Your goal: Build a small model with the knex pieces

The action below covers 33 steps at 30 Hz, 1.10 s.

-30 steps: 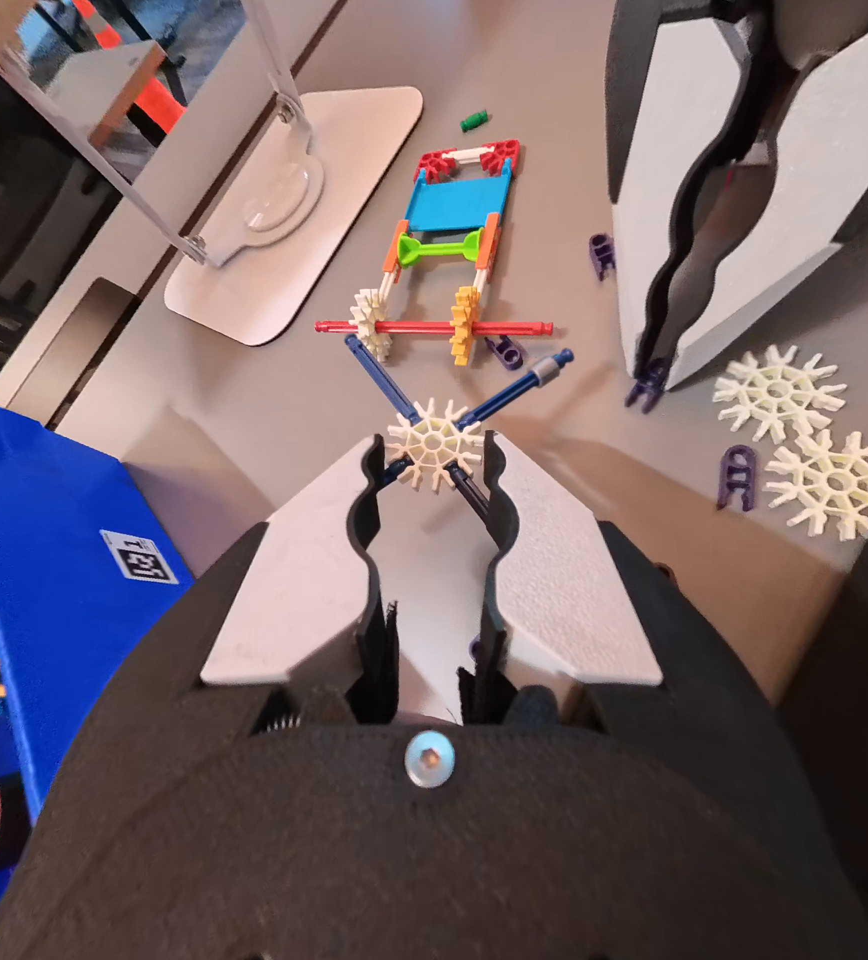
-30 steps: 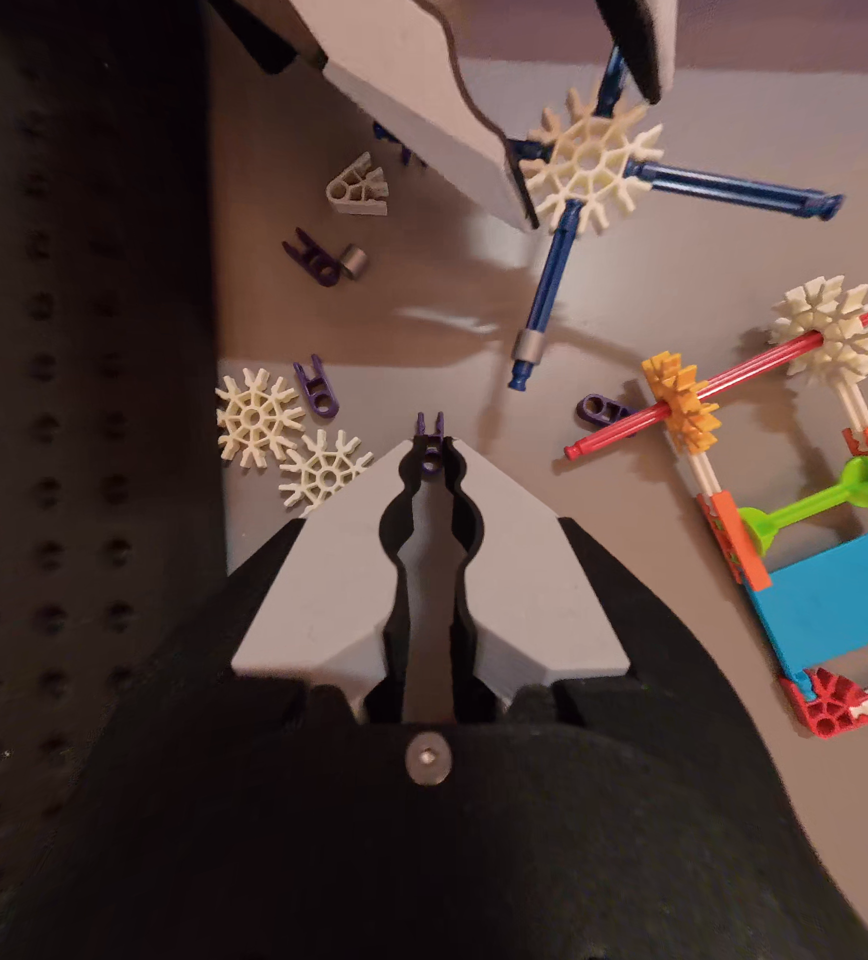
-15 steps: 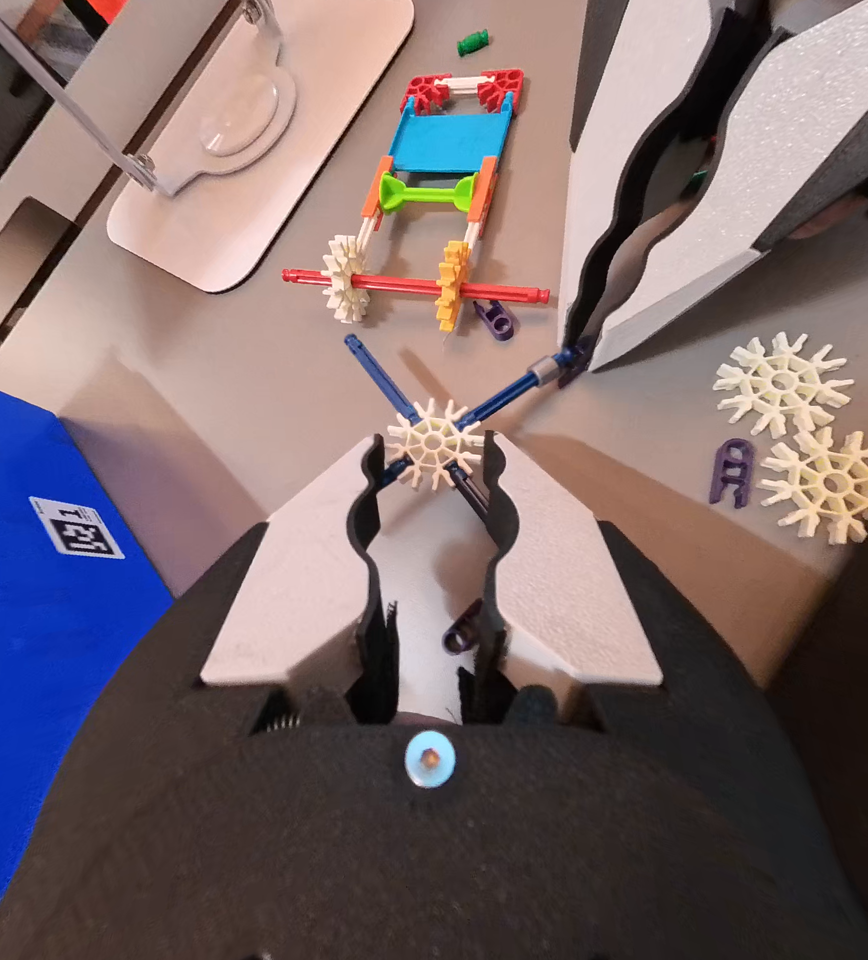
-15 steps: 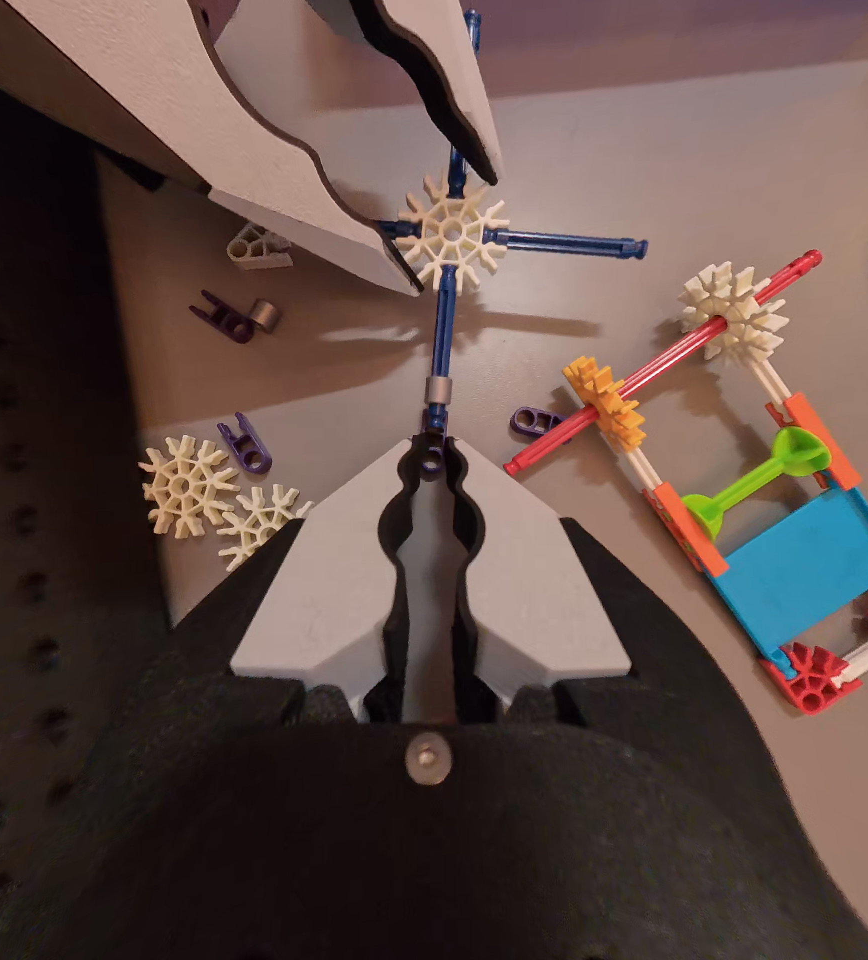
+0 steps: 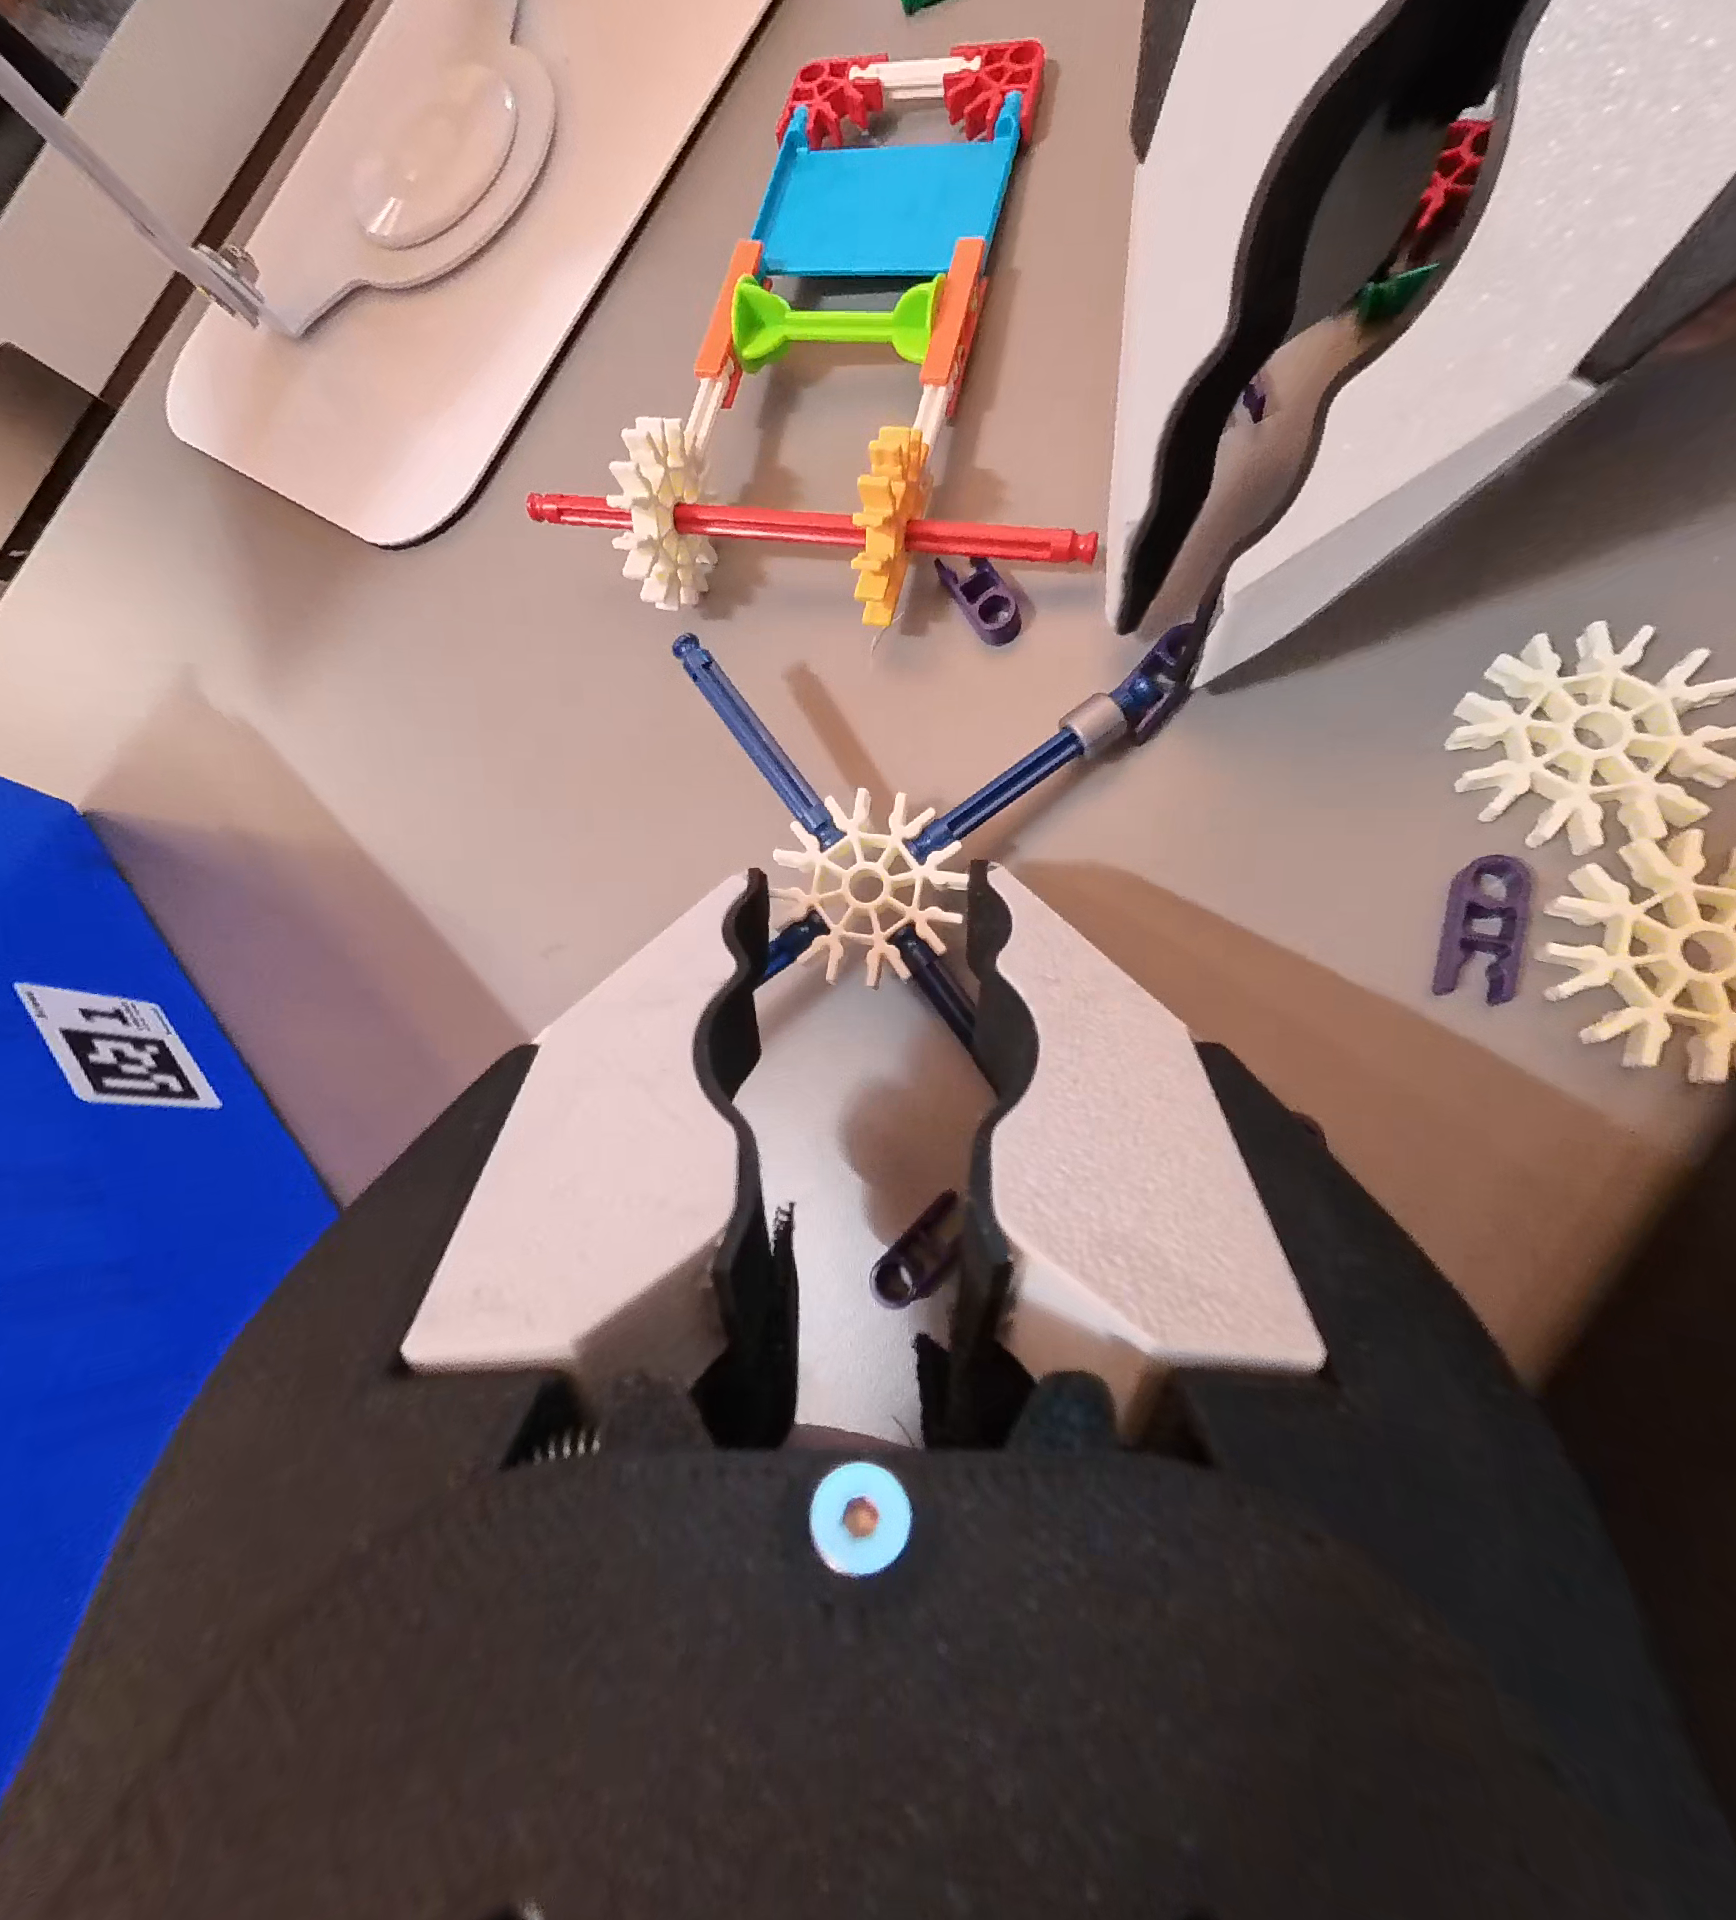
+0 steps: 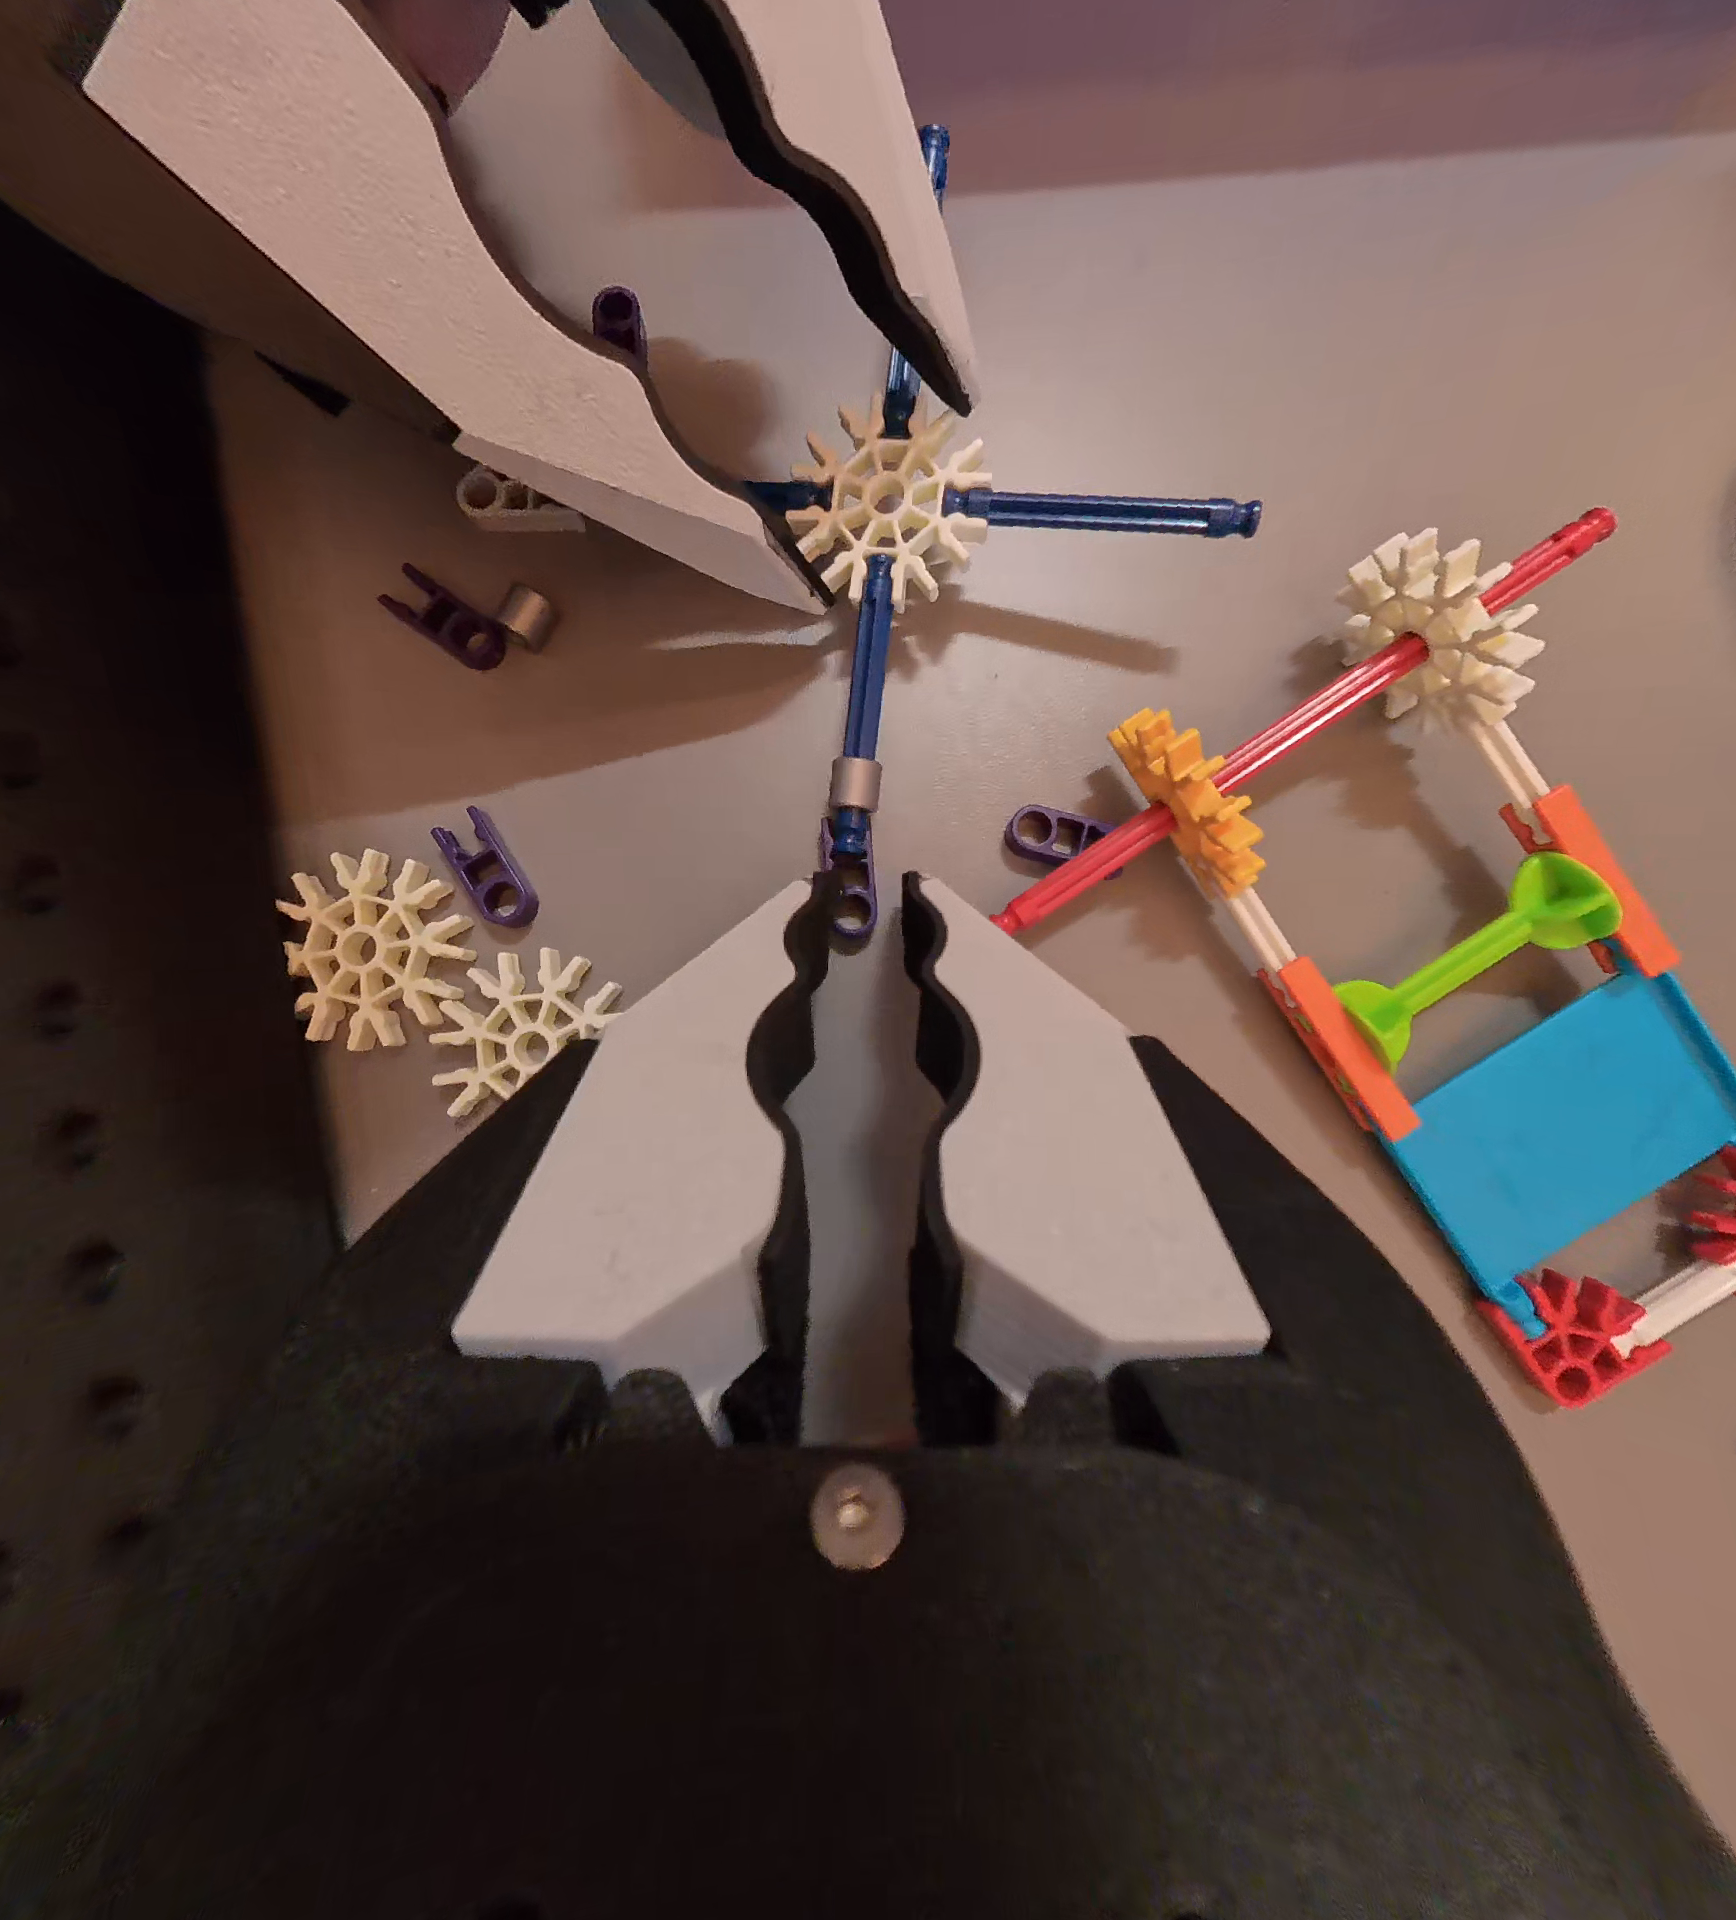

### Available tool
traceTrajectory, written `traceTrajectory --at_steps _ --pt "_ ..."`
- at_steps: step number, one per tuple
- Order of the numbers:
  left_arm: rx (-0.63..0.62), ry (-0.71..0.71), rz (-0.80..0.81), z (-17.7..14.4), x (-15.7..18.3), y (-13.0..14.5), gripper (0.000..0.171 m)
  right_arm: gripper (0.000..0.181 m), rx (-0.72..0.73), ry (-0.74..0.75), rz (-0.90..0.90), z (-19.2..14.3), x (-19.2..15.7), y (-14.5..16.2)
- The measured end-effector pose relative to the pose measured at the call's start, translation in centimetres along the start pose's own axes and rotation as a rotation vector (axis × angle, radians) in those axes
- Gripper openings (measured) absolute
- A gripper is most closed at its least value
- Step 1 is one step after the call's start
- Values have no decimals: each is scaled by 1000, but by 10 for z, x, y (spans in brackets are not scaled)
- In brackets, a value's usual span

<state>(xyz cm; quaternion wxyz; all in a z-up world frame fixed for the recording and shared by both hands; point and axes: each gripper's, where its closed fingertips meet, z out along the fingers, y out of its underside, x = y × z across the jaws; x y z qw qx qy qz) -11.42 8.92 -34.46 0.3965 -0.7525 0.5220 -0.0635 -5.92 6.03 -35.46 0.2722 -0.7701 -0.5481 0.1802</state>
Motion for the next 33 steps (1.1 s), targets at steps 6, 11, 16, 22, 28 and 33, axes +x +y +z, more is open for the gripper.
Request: traceTrajectory --at_steps 6,11,16,22,28,33 --pt "-13 11 -17 1 2 1 36 11 -2 6 -26 -1 -1 -2" --pt "-35 -10 -37 2 -3 4 36 9 -25 47 -40 7 0 -3" --pt "-47 14 -43 5 0 6 36 3 26 44 -37 -3 6 -14" --pt "-73 -11 -25 8 -2 11 21 0 -23 -17 -35 7 6 -11" --pt "-67 9 -34 8 1 10 22 0 4 10 -41 -3 15 -17" --pt "-65 6 -30 8 1 9 22 0 -18 -27 -57 3 14 -21"
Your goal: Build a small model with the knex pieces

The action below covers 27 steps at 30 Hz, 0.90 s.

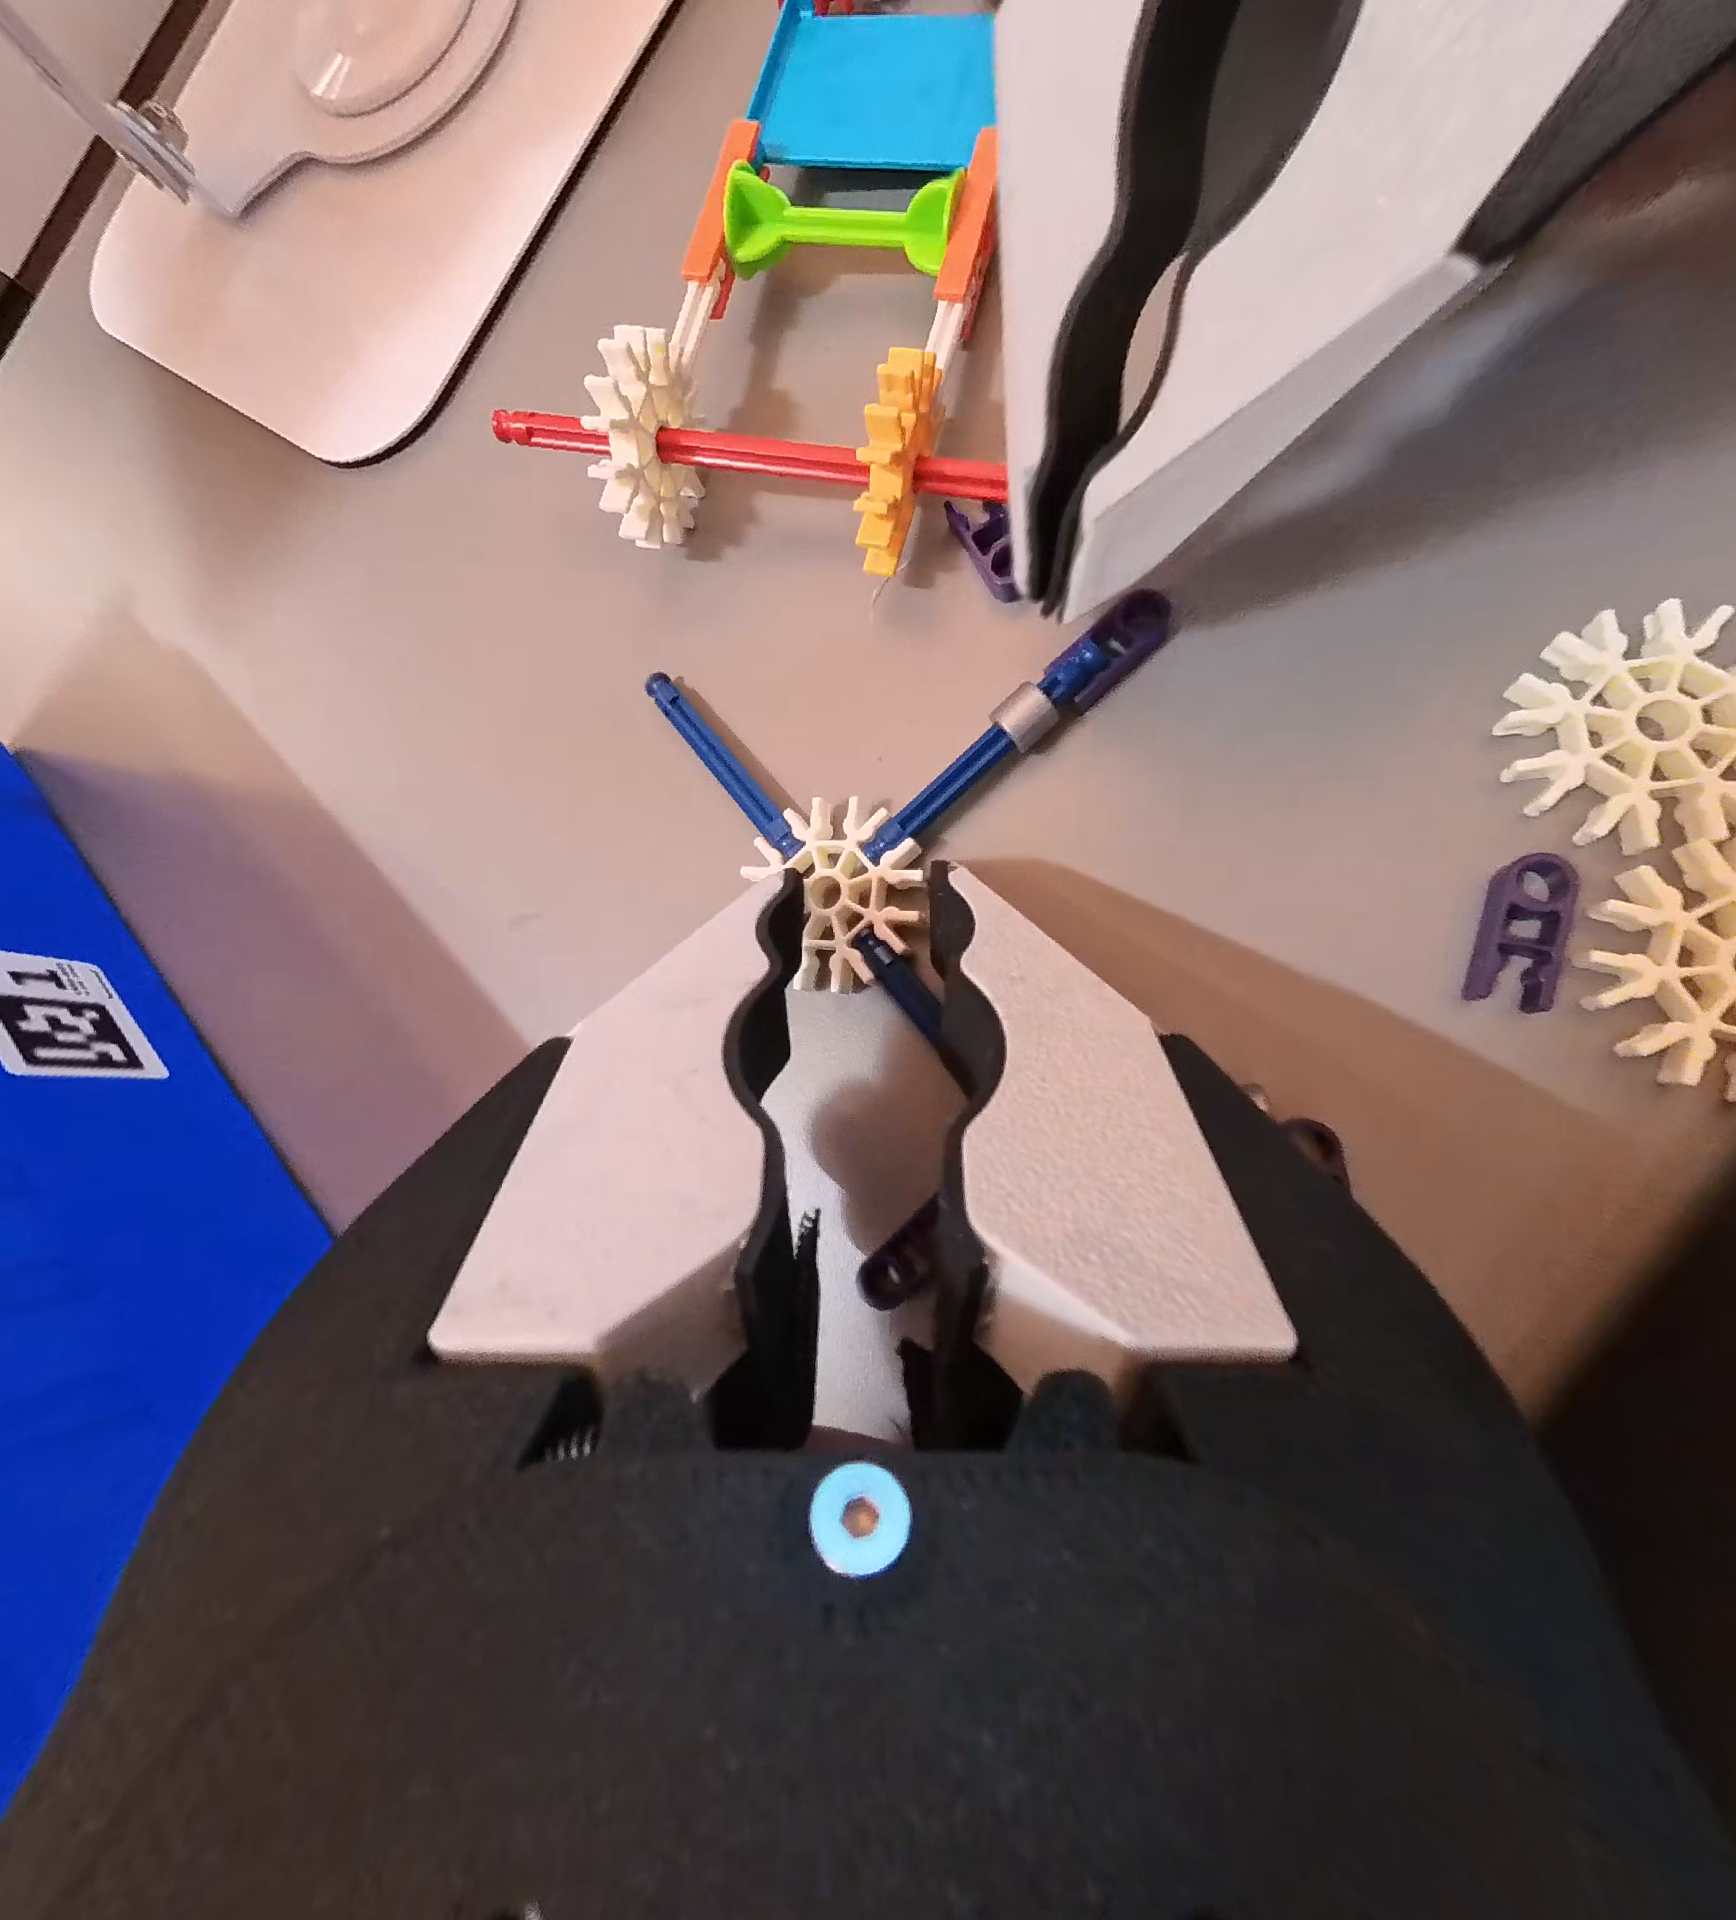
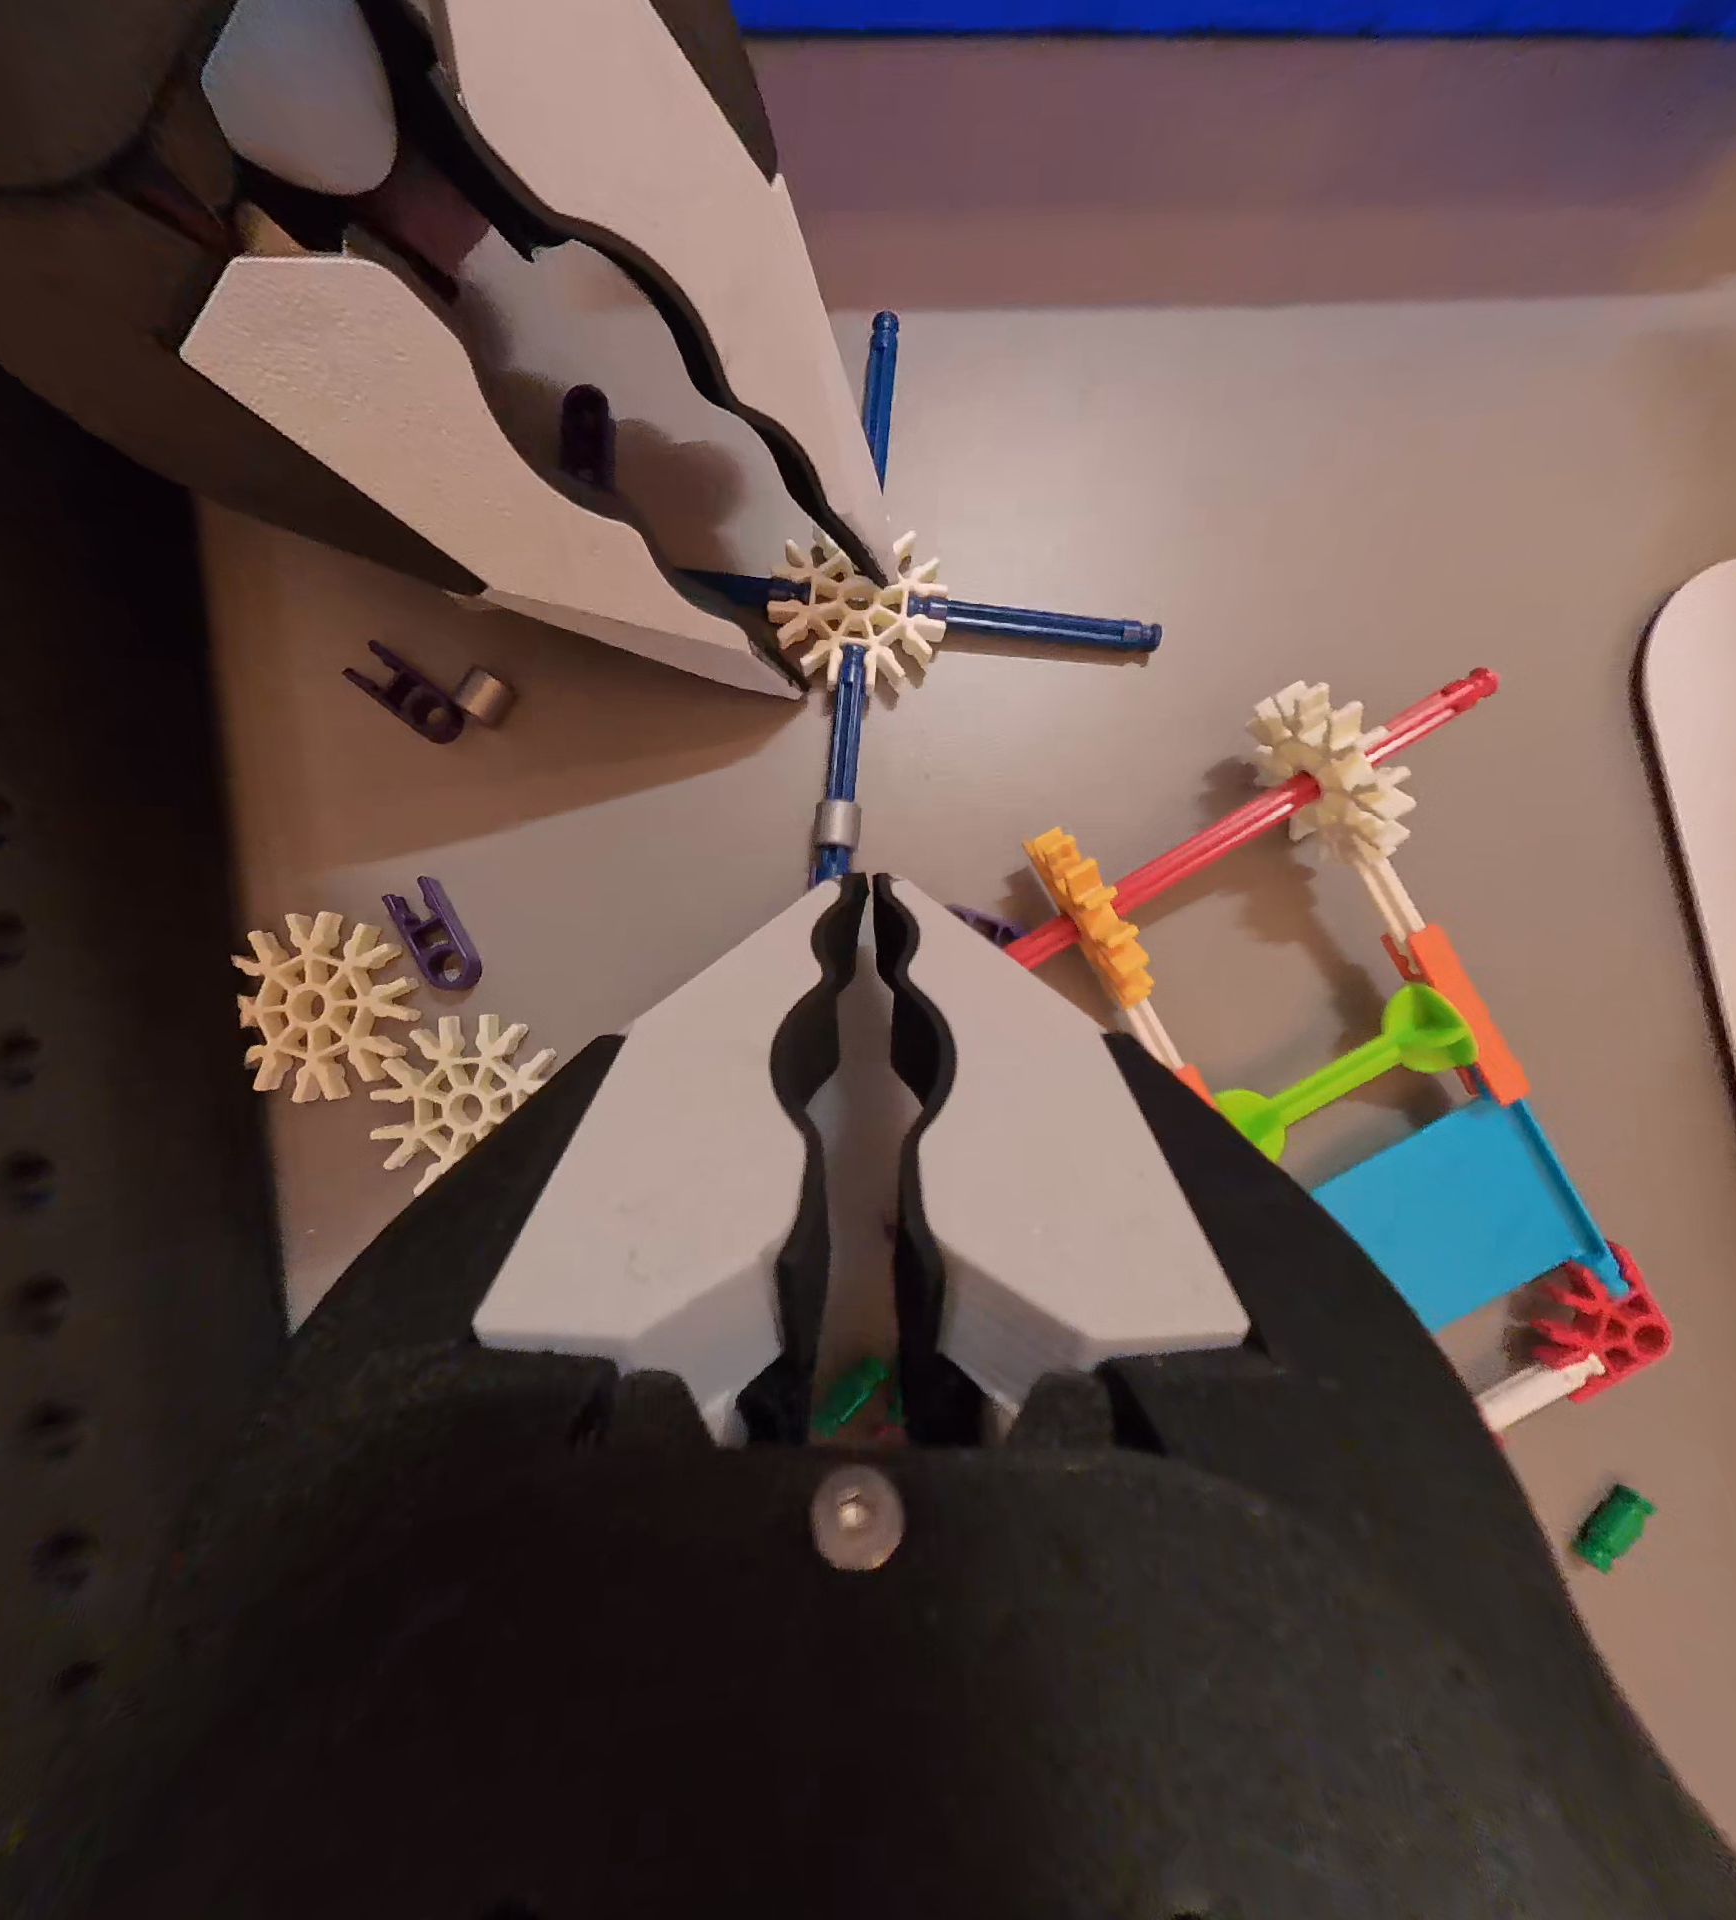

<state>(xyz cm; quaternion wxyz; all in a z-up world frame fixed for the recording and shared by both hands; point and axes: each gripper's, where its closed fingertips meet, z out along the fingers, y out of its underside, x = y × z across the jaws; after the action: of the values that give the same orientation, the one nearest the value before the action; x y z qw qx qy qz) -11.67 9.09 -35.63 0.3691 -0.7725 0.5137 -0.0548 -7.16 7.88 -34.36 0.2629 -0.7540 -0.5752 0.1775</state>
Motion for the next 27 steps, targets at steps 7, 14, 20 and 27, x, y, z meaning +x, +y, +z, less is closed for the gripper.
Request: traceTrajectory --at_steps 7,14,20,27 --pt "22 -17 -1 -4 -3 -4 33 0 -47 -43 -21 8 -4 1" --pt "117 10 163 -6 15 -29 15 2 -72 -56 -19 12 -5 6" --pt "70 40 159 1 19 -19 2 1 -40 -69 -17 0 -8 -4" --pt "65 53 162 2 22 -18 0 0 -103 -104 -16 9 -13 5"
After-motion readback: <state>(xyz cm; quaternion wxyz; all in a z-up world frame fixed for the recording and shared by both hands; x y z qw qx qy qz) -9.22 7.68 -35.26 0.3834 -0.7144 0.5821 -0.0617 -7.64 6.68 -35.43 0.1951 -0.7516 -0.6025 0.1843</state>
